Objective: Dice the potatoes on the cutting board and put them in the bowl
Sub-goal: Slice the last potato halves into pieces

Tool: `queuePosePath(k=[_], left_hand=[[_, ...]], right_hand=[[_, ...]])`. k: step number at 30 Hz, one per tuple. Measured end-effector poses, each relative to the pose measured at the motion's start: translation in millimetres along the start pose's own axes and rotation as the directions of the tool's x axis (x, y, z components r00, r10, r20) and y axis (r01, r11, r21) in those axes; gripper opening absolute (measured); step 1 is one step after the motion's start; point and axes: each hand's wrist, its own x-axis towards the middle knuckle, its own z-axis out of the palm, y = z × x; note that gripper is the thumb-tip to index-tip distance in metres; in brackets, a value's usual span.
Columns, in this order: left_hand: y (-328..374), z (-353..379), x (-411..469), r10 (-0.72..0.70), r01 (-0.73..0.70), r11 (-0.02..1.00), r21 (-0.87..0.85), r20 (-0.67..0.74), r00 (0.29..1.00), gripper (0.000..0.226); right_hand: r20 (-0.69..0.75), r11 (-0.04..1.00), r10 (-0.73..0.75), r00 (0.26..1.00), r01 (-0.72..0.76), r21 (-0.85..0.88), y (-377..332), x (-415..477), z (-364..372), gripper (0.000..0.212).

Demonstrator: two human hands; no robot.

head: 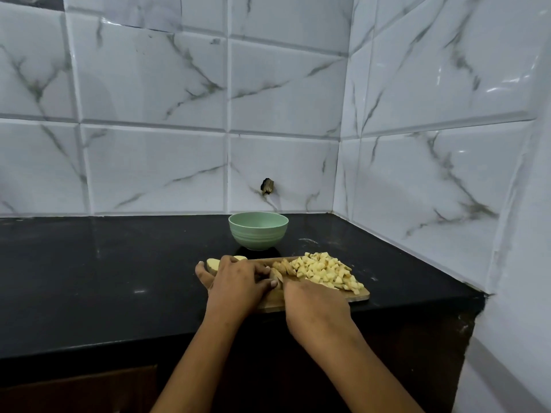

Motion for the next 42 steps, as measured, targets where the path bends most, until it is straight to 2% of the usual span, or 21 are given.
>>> queuePosePath(k=[5,9,11,17,20,23,26,31,35,39,42], left_hand=[[-5,6,2,-0.004,0.003,0.998,-0.059,-0.019,1.000,0.033],[-3,5,0,0.026,-0.026,0.996,-0.082,-0.003,1.000,0.036],[-2,4,0,0.047,-0.046,0.995,-0.087,0.011,0.999,0.038],[-1,2,-3,0.075,-0.076,0.991,-0.107,-0.013,0.997,0.037],[1,1,-5,0.075,-0.077,0.994,-0.076,-0.036,0.997,0.040],[4,1,-6,0.096,-0.096,0.995,-0.005,-0.021,0.995,0.047],[2,2,-5,0.088,-0.088,0.996,-0.022,0.008,0.996,0.049],[4,1,-7,0.104,-0.105,0.994,-0.021,-0.046,0.993,0.045],[1,3,-4,0.087,-0.088,0.996,-0.034,-0.034,0.996,0.038],[1,5,-3,0.074,-0.076,0.995,-0.059,-0.030,0.997,0.039],[1,5,-2,0.061,-0.060,0.998,0.015,-0.057,0.997,0.037]], right_hand=[[-0.070,0.999,-0.037,0.997,0.035,-0.024,10,-16,7,0.032],[-0.067,0.999,-0.018,0.998,0.021,0.039,19,-13,9,0.027],[-0.059,0.993,-0.004,0.998,0.011,0.116,26,-9,10,0.021],[0.064,0.876,-0.055,0.996,0.018,0.481,56,-8,4,0.032],[0.034,0.853,-0.065,0.997,0.038,0.521,63,-14,3,0.032],[-0.019,0.874,-0.051,0.999,0.054,0.483,62,-13,5,0.030],[-0.053,0.909,-0.034,0.998,0.053,0.413,54,-6,9,0.031],[-0.120,0.968,-0.006,0.993,0.035,0.248,31,4,10,0.027],[-0.123,0.988,0.011,0.992,0.008,0.152,15,16,11,0.021],[-0.045,0.997,0.028,0.999,-0.025,0.076,3,21,1,0.024],[-0.053,0.999,0.016,0.998,-0.015,0.029,-1,19,-3,0.025]])
